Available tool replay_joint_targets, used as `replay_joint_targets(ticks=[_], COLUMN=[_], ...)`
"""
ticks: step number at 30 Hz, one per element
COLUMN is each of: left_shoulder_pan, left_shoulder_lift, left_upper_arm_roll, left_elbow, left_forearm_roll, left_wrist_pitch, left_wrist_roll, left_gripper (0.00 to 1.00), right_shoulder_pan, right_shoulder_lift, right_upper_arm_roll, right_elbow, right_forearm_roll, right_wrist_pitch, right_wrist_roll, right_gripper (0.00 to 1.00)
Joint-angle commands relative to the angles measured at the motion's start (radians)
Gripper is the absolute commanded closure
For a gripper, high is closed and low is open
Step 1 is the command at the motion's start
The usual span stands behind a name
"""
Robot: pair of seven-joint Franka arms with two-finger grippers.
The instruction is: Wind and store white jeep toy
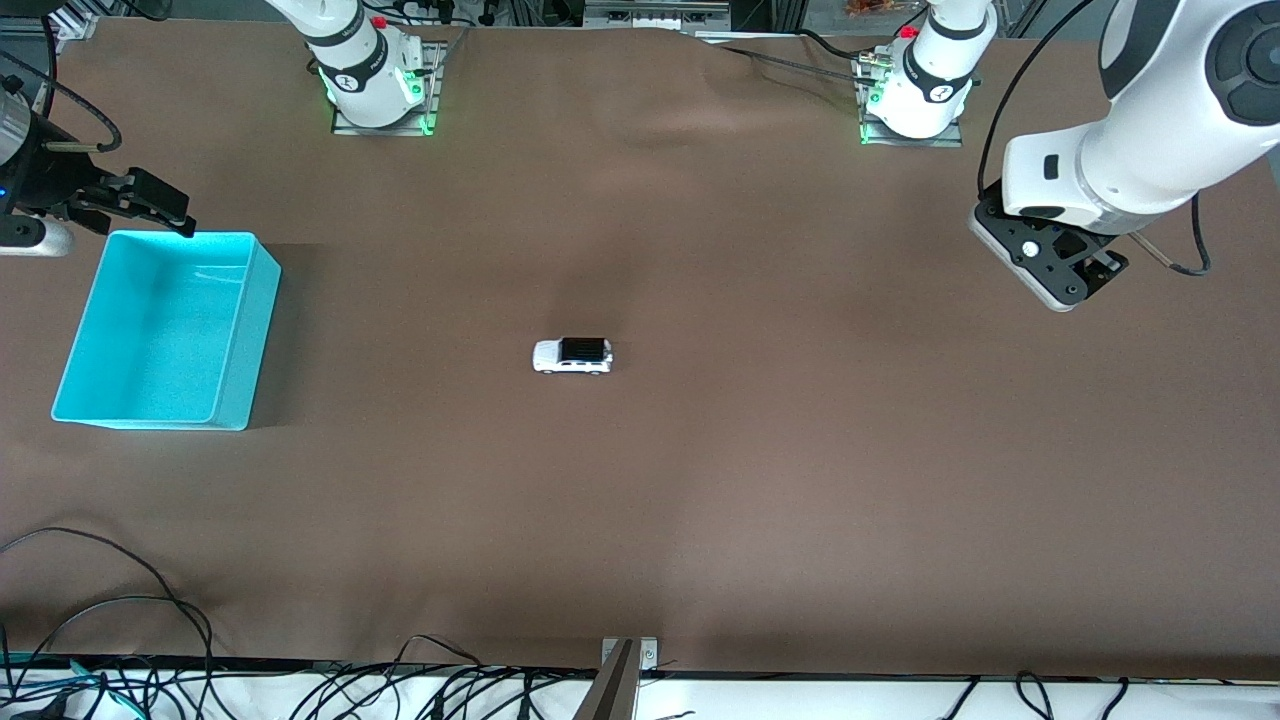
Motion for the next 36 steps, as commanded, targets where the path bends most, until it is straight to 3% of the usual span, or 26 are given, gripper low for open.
replay_joint_targets(ticks=[1,5,11,15,21,27,36], left_shoulder_pan=[-0.147,-0.181,-0.237,-0.243,-0.26,-0.274,-0.288], left_shoulder_lift=[-0.027,-0.027,-0.08,-0.103,-0.123,-0.139,-0.184], left_upper_arm_roll=[0.176,0.235,0.335,0.345,0.347,0.345,0.382], left_elbow=[-0.018,-0.029,-0.132,-0.169,-0.176,-0.186,-0.151], left_forearm_roll=[-0.024,-0.052,-0.08,-0.139,-0.218,-0.216,-0.192], left_wrist_pitch=[0.034,0.094,0.241,0.269,0.27,0.255,0.114], left_wrist_roll=[-0.053,-0.076,-0.088,-0.091,-0.149,-0.384,-0.419], left_gripper=[0.0,0.0,0.0,0.0,0.0,0.0,0.0], right_shoulder_pan=[0.0,0.0,0.0,0.0,0.0,-0.003,0.0], right_shoulder_lift=[0.008,0.008,0.008,0.008,0.008,0.011,0.043], right_upper_arm_roll=[-0.001,-0.001,-0.001,-0.003,-0.003,-0.005,-0.003], right_elbow=[0.021,0.021,0.021,0.021,0.021,0.021,0.021], right_forearm_roll=[0.006,0.005,0.005,0.005,0.005,0.005,-0.006], right_wrist_pitch=[-0.005,-0.005,-0.007,-0.007,-0.007,-0.01,-0.007], right_wrist_roll=[-0.012,-0.012,-0.012,-0.012,-0.008,0.008,0.008], right_gripper=[0.0,0.0,0.0,0.0,0.0,0.0,0.0])
